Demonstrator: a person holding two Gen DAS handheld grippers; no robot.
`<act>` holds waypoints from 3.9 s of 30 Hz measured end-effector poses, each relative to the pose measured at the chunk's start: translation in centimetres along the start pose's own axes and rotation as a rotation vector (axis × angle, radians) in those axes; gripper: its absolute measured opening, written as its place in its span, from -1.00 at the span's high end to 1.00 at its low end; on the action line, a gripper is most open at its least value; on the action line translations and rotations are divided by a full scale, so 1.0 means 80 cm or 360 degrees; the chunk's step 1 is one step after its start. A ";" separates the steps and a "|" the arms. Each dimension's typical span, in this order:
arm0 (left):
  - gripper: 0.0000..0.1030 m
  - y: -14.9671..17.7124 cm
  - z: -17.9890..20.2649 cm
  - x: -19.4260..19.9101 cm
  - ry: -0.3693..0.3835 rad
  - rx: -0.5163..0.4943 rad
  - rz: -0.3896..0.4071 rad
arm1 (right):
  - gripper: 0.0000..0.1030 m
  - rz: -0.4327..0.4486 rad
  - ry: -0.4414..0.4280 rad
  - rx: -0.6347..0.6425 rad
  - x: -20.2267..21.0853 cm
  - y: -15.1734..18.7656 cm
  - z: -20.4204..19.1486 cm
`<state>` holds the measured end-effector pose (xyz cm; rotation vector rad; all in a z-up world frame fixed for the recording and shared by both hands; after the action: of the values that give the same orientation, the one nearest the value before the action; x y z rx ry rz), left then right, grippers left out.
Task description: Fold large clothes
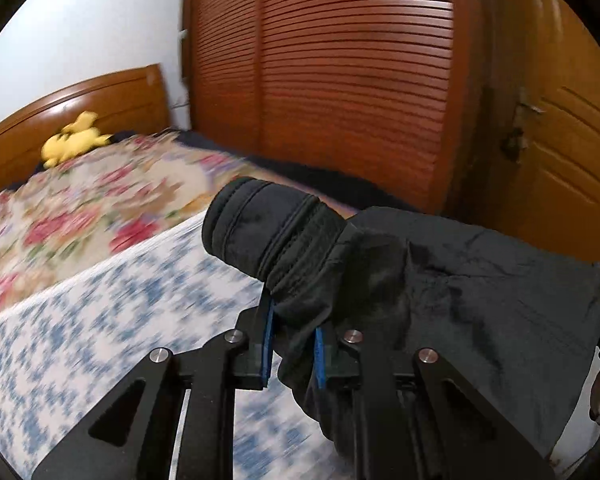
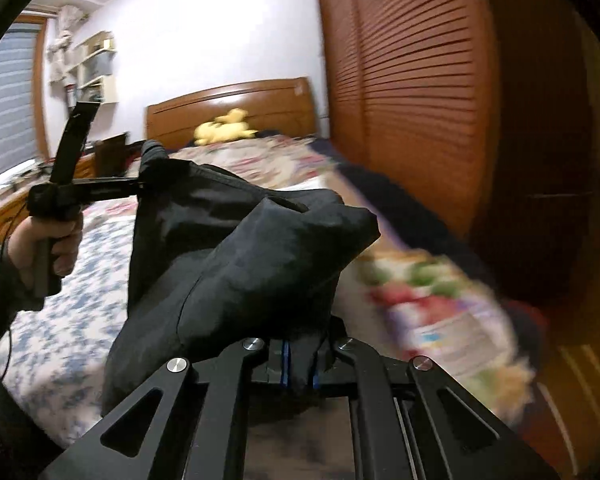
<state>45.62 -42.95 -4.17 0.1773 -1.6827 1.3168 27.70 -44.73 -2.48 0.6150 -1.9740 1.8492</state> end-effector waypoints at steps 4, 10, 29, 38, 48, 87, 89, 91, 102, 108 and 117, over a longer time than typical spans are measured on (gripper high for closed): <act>0.68 -0.032 0.061 -0.025 0.0099 -0.0033 0.0023 | 0.87 0.0051 0.0167 -0.0081 0.034 0.003 0.066; 0.67 -0.031 0.128 -0.082 0.0120 -0.0167 -0.0059 | 0.87 0.0017 0.0369 -0.0246 0.051 0.048 0.129; -0.57 0.033 0.123 0.012 0.0110 -0.0277 0.0027 | 0.33 0.0107 0.0527 -0.0290 0.124 0.021 0.082; -0.78 0.064 0.124 0.064 0.0150 -0.0253 0.0079 | -0.06 -0.0145 0.0429 -0.0224 0.060 0.020 0.079; -0.78 0.087 0.133 0.070 0.0165 -0.0271 0.0064 | -0.41 -0.0179 0.0443 -0.0466 0.097 0.032 0.148; -0.78 0.211 0.086 0.222 0.0037 -0.0146 0.0112 | -0.42 -0.0029 0.0458 -0.0274 0.232 0.062 0.007; -0.78 0.221 0.080 0.224 0.0000 -0.0139 0.0097 | -0.43 -0.0025 0.0403 -0.0248 0.234 0.067 -0.017; -0.78 0.233 0.072 0.224 -0.0020 -0.0122 0.0075 | -0.43 -0.0026 0.0342 -0.0226 0.221 0.072 -0.038; -0.78 0.293 0.010 0.223 -0.0035 0.0055 -0.0002 | -0.43 -0.0078 0.0106 -0.0095 0.194 0.089 -0.132; -0.78 0.333 -0.035 0.247 -0.0131 0.0170 -0.0023 | -0.42 -0.0091 -0.0023 -0.0042 0.182 0.083 -0.168; -0.78 0.394 -0.093 0.312 -0.0313 0.0359 0.0003 | -0.45 -0.0107 -0.0218 0.0041 0.193 0.104 -0.240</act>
<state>17.28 -13.66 -7.30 0.4505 -1.6921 1.5307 9.67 -26.22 0.30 0.8257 -1.9907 1.8388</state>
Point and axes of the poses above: each gripper's, at about its wrist camera, not at the fingertips, and x roughly against the way its jaws point, z to its right, y to its underside, the point moved 9 cm from there along -x, roughly the way its jaws point, and after that the axes turned 15 degrees about -z, right-handed, at the moved point
